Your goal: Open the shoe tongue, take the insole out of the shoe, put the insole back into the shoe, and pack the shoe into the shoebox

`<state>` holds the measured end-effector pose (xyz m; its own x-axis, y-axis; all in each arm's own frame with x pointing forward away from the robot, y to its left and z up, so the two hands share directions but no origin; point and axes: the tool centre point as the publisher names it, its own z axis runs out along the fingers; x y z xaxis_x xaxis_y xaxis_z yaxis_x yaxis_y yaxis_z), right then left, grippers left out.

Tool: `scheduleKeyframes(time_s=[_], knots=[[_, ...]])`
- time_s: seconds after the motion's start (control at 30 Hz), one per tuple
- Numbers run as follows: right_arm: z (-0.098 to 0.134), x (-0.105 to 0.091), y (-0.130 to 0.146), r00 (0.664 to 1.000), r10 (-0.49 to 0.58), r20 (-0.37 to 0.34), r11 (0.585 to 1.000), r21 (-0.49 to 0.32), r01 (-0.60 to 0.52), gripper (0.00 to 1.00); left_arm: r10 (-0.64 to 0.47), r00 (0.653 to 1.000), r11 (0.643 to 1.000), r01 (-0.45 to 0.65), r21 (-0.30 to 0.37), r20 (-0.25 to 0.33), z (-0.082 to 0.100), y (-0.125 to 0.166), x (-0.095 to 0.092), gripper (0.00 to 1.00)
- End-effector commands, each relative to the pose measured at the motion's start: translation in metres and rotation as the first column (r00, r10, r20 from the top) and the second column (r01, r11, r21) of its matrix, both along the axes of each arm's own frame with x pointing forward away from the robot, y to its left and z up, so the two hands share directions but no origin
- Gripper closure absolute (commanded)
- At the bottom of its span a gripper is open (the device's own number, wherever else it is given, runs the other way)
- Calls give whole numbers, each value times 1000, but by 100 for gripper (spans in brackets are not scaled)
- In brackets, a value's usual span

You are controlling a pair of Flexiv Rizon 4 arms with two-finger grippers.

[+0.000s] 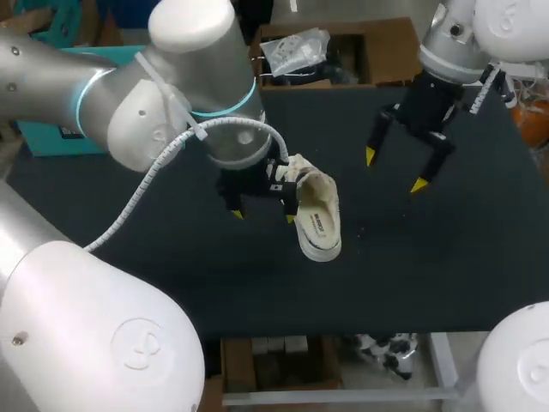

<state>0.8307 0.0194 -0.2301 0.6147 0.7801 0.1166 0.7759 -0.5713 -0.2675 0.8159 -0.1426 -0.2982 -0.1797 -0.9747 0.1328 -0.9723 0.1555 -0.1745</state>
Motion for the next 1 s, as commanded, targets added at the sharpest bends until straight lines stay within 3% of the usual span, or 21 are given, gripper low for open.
scheduleKeyframes(time_s=[0.03, 0.17, 0.33, 0.4, 0.57, 0.8, 0.9, 0.93, 0.97, 1.0], knots=[[2, -15, -16, 926, 94, 366, 982, -189, -25, 0, 317, 946, 865, -314, 391, 59, -18, -12, 14, 0], [3, -16, -22, 906, 176, 385, 967, -239, -86, 0, 371, 928, 868, -356, 346, 22, -24, -17, 29, 1], [4, -15, -24, 894, 250, 373, 947, -286, -145, 0, 412, 911, 862, -384, 332, -16, -33, -27, 42, 19], [4, -14, -23, 893, 266, 362, 941, -299, -159, 0, 420, 907, 860, -390, 330, -23, -38, -31, 46, 31], [3, -16, -22, 890, 295, 348, 930, -318, -184, 0, 432, 901, 860, -399, 318, -36, -47, -40, 56, 38], [1, -22, -26, 891, 306, 337, 930, -304, -205, 0, 449, 892, 860, -416, 294, -51, -57, -42, 73, 34], [1, -21, -29, 887, 325, 329, 929, -286, -234, 0, 453, 889, 863, -419, 284, -64, -60, -43, 76, 66], [2, -21, -30, 885, 335, 325, 926, -285, -246, 0, 453, 889, 863, -419, 281, -68, -61, -42, 77, 86], [3, -20, -31, 875, 359, 325, 918, -290, -269, 0, 454, 888, 864, -419, 279, -70, -61, -42, 78, 100], [4, -20, -31, 866, 384, 322, 910, -293, -294, 0, 454, 888, 864, -420, 276, -72, -61, -42, 78, 100]])
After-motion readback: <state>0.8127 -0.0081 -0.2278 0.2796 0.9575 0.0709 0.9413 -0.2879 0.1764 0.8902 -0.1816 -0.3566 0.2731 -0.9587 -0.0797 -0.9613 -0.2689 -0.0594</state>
